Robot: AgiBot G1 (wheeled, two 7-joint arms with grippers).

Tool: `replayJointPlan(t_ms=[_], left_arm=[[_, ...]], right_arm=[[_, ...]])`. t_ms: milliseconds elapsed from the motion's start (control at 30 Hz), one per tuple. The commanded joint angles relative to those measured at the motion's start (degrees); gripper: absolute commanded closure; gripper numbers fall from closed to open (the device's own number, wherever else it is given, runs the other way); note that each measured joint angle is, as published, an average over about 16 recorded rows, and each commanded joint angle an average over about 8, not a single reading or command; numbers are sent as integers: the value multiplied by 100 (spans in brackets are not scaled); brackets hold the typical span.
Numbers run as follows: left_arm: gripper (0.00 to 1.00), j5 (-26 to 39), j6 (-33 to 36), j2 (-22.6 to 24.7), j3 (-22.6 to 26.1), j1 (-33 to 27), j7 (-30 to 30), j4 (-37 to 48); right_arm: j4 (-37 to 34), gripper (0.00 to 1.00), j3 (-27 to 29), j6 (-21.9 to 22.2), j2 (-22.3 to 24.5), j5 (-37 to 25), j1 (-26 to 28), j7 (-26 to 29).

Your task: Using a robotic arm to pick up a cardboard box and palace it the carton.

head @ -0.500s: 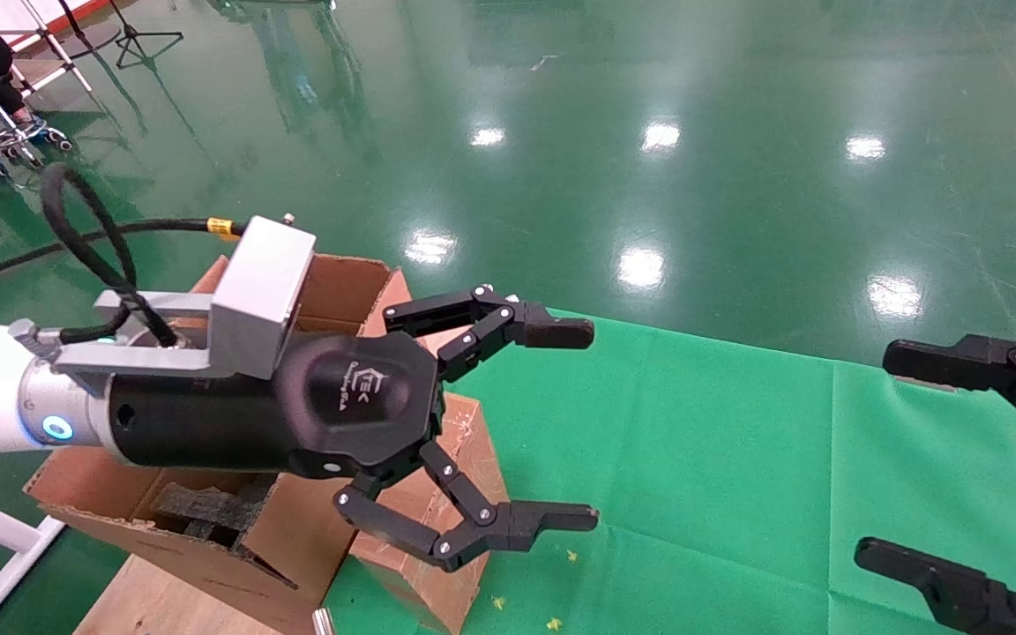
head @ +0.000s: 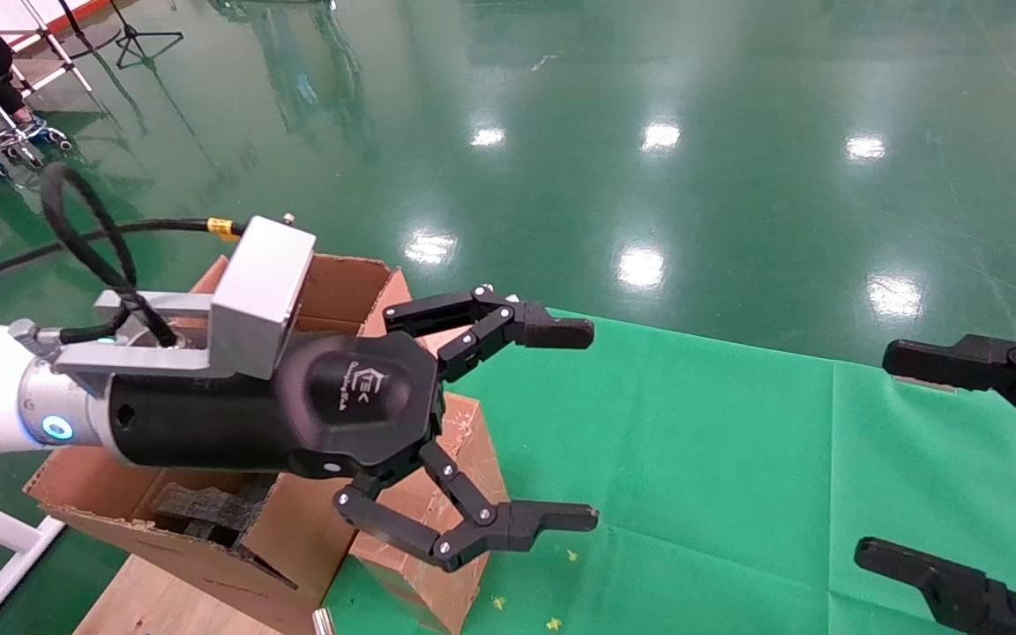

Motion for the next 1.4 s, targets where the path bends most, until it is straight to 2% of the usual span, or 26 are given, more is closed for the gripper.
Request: replayJointPlan(t_ms=[33,167,233,400,500,700,900,1200,1300,1400], left_arm=[[0,0,0,0,0,0,0,0],[0,0,0,0,0,0,0,0],[0,-1,0,0,-3,3,2,-4],[0,74,-26,-56,20,-15,-62,0],[0,267,-116,-188,97,-79,-311,-19],[0,1103,-424,-597,441,-404,-1402,-273],[0,2039,-305,-743,885,-1015,-2509,-454],[0,2446,-54,-704,1105,-1379,-2844,-357],[0,2762,25,-671,1245,-1590,-3213,-332],[0,3241,114,-595,1451,-1917,-3868,-351]], right_arm=[[0,41,0,0,0,0,0,0],[0,92,0,0,0,0,0,0],[0,100,0,0,0,0,0,0],[0,100,0,0,0,0,0,0],[0,100,0,0,0,0,0,0],[-1,100,0,0,0,0,0,0],[-1,100,0,1,0,0,0,-1],[-2,100,0,2,1,0,-1,-1],[-3,100,0,2,1,0,-1,-1],[-3,100,0,2,1,0,-1,-1]])
